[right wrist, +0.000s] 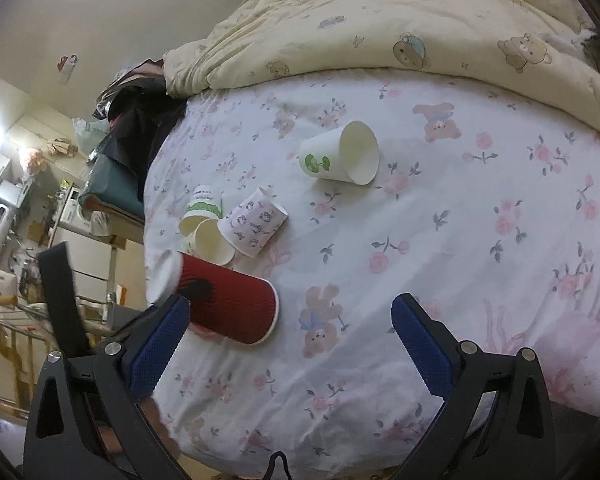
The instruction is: Flip cup upside down
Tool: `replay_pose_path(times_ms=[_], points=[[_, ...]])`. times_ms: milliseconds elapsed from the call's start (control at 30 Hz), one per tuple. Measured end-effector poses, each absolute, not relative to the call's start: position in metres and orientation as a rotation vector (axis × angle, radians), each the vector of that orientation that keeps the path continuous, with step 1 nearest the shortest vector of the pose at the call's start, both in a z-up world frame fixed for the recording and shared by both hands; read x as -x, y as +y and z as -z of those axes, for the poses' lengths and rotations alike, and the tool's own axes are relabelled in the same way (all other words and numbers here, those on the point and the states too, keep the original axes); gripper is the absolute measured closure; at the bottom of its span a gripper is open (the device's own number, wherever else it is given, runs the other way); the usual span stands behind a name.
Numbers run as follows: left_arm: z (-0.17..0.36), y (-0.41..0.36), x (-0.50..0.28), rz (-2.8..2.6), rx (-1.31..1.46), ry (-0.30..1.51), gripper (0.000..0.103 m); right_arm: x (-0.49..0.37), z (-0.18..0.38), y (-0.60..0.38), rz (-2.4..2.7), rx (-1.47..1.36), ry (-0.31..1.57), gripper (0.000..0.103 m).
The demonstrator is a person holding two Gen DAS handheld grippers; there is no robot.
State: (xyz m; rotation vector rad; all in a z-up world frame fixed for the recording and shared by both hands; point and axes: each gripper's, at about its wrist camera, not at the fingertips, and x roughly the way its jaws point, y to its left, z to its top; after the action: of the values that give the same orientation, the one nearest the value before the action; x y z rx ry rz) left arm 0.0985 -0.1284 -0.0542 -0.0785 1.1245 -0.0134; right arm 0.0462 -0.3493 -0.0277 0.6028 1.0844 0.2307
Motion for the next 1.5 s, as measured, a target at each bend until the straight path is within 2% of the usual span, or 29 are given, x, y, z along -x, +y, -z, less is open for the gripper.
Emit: replay_pose_path(times_ms=[400, 433, 467, 533, 1067, 1500], points=[[0.071, -0.136, -0.098, 0.011, 0.044, 1.175, 0.036, -0.048, 0.031, -0.345, -0.248, -0.613, 1.102, 0.0], [0.071, -0.136, -0.097, 0.011, 0.045, 1.175, 0.029, -0.049, 0.032, -0.344, -0.249, -0.61, 1.108, 0.0], [0.071, -0.136, -0.097, 0.013, 0.04, 1.175, 0.014, -0.049, 0.033, -0.343, -0.25, -0.609, 1.113, 0.0], [0.069, -0.136, -0.095, 0.008, 0.033, 1.163, 0.006, -0.05, 0.035, -0.342, -0.249, -0.607, 1.123, 0.0], [0.025, -0.114, -0.065, 0.022, 0.093, 1.119, 0.004, -0.049, 0.028, -0.334, -0.258, -0.564, 1.09, 0.0], [-0.036, -0.052, -0.01, 0.003, 0.113, 0.947, 0.0, -0.036, 0.005, -0.309, -0.306, -0.426, 0.995, 0.0]])
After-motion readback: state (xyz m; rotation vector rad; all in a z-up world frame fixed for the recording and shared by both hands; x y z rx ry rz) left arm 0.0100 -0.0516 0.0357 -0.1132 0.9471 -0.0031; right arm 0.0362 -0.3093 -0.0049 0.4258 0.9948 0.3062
